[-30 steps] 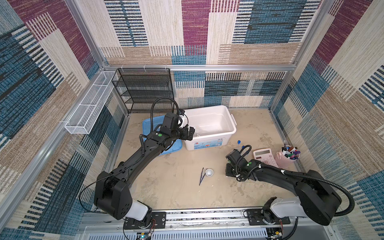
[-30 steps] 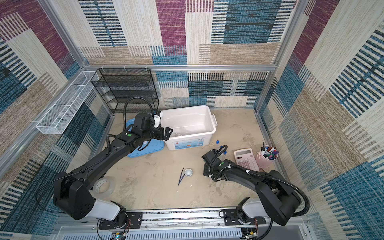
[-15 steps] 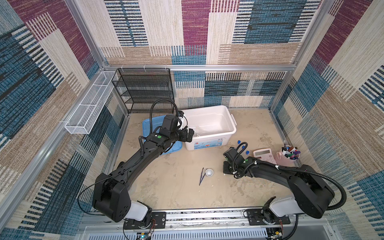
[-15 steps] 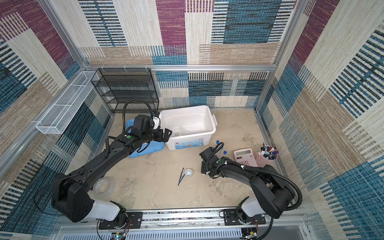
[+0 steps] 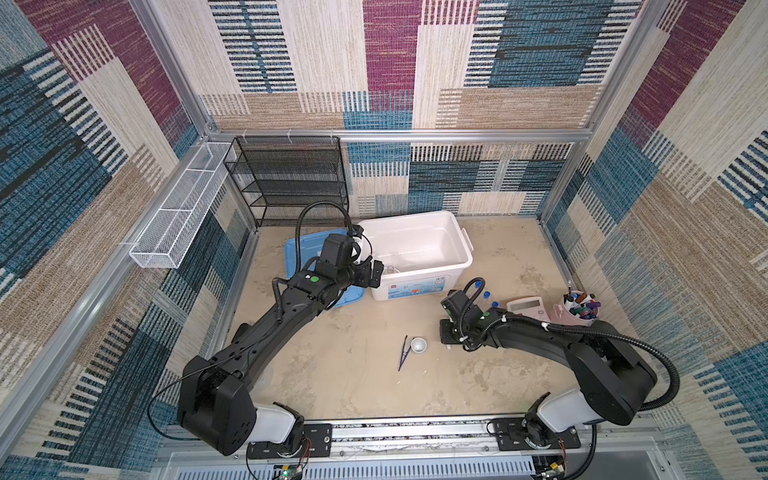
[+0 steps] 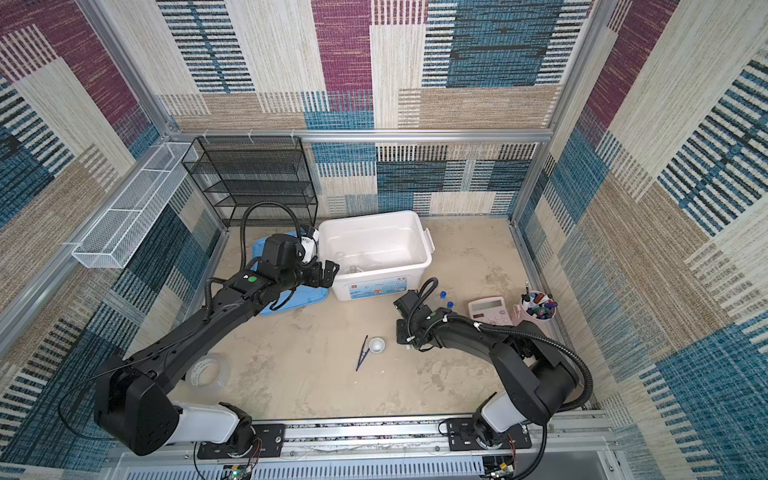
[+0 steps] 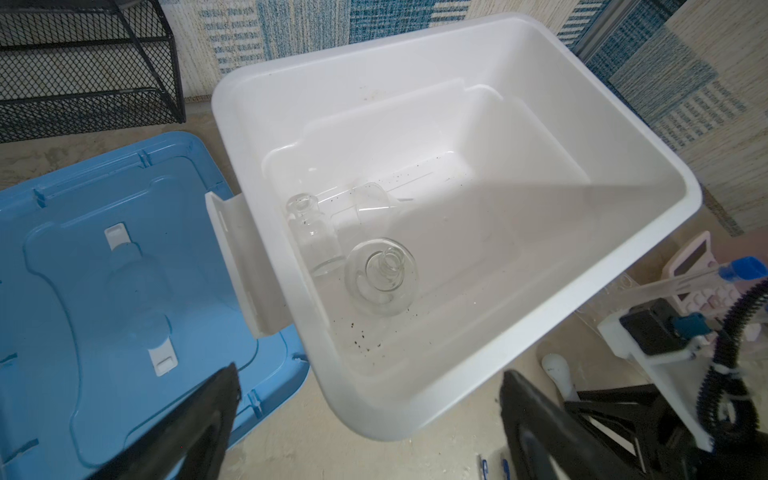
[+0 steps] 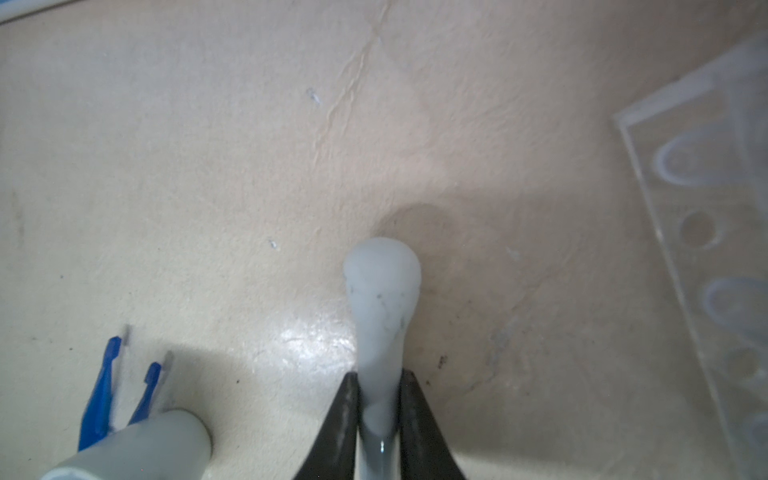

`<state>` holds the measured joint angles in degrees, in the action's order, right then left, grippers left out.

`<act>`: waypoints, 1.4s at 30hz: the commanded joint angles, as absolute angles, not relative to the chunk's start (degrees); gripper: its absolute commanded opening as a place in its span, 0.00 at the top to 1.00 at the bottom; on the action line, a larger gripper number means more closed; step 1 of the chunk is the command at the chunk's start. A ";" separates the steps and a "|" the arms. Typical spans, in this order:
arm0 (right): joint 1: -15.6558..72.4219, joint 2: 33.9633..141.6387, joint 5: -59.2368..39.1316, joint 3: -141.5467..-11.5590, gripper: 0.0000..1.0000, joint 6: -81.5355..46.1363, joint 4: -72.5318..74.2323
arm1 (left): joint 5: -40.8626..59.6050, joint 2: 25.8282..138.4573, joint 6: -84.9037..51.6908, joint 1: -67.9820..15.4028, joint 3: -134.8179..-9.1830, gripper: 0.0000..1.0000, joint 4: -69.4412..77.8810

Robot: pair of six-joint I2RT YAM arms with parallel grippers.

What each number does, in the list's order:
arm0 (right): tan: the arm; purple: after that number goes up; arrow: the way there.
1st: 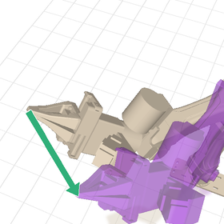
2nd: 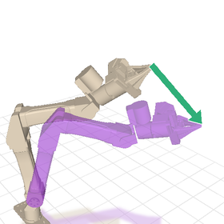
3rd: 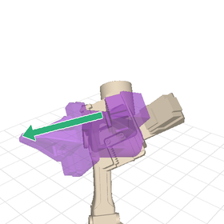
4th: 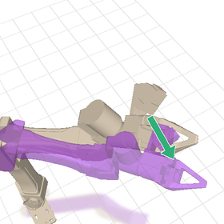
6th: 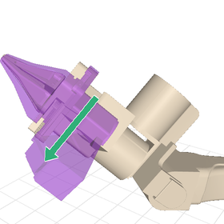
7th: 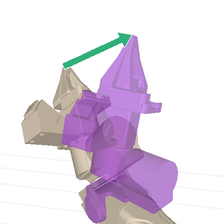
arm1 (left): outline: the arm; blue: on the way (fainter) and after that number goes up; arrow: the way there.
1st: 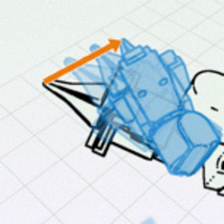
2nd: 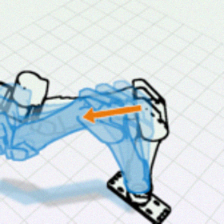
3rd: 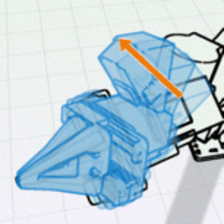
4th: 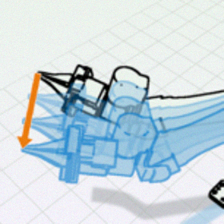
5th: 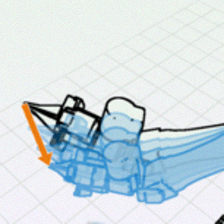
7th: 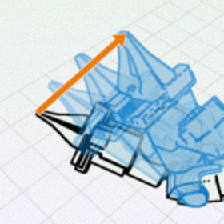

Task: Organize the chemistry lab equipment
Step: 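Lift the pestle with the right gripper and carry it over the bin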

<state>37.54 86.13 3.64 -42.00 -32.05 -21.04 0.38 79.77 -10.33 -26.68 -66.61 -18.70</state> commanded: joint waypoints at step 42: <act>37.61 79.12 4.75 -56.62 0.88 -23.70 -23.70 | -4.18 71.18 -10.59 -26.72 -59.86 0.00 -19.87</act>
